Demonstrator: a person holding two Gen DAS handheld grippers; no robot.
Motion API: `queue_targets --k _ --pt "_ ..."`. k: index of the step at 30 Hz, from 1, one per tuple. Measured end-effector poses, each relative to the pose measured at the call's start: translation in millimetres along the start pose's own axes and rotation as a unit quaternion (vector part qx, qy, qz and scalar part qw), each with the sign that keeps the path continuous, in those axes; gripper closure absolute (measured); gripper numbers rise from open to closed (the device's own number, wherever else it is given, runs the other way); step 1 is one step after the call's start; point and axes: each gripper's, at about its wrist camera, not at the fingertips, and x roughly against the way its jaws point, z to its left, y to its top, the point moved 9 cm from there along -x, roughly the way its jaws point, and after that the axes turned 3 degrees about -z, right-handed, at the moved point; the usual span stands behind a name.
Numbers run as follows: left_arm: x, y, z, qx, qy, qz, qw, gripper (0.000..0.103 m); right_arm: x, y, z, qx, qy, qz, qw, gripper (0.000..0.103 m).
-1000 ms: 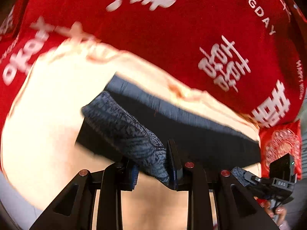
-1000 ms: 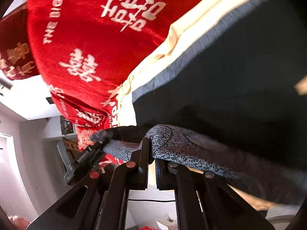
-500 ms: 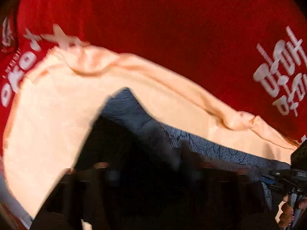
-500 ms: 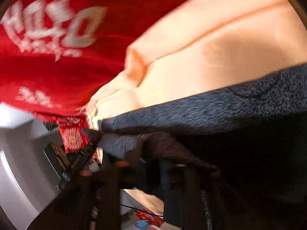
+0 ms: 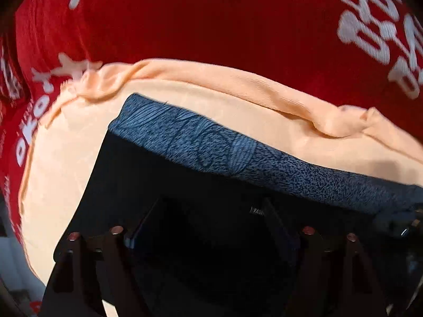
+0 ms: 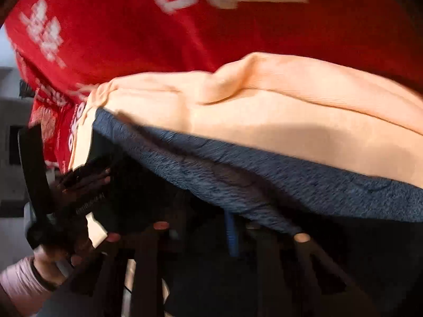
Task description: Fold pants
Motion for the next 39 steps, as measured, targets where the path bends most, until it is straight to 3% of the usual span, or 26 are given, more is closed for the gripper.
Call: queue_targets --k 4,7,8,15,21,27,30,33,36,39 --pt "6.3 -1.4 0.5 -0.007 -0.003 0.014 0.9999 0.02 37.0 -4.9 -18.4 -0.046 0.038 -0.038 0.998 0.074" --pt "21.0 -7.9 3.6 -0.006 0.005 0.024 0.9997 0.02 65.0 -21.0 -27.5 -0.059 0.058 -0.052 0.995 0.048" --pt "27.7 -12.4 3.2 -0.007 0.006 0.027 0.9996 0.02 77.4 -30.0 -32.3 -0.065 0.06 -0.062 0.994 0.046" --pt "61.0 -57.7 -29.2 -0.031 -0.015 0.044 0.9984 0.02 132.5 -95.5 -82.0 -0.135 0.038 -0.093 0.986 0.046" --pt "82.7 -91.1 -84.3 -0.09 -0.066 0.045 0.9928 0.02 176.0 -180.7 -137.6 -0.209 -0.021 -0.131 0.969 0.046" --pt "108.2 -117.9 -148.5 -0.163 -0.12 0.027 0.979 0.02 205.5 -290.0 -177.8 -0.296 -0.078 -0.147 0.941 0.046" --pt "128.2 -128.5 -172.2 -0.181 -0.153 0.015 0.9713 0.02 210.7 -347.6 -196.2 -0.35 -0.098 -0.155 0.919 0.046" --pt "137.2 -140.2 -188.4 -0.186 -0.195 0.032 0.9627 0.02 209.6 -386.0 -209.8 -0.377 -0.12 -0.153 0.905 0.046" --pt "147.5 -160.2 -213.9 -0.186 -0.233 0.052 0.9531 0.02 205.1 -406.2 -219.6 -0.39 -0.128 -0.145 0.9 0.046" --pt "144.7 -179.5 -240.6 -0.19 -0.246 0.071 0.9478 0.02 199.3 -418.3 -228.0 -0.384 -0.139 -0.132 0.903 0.046"
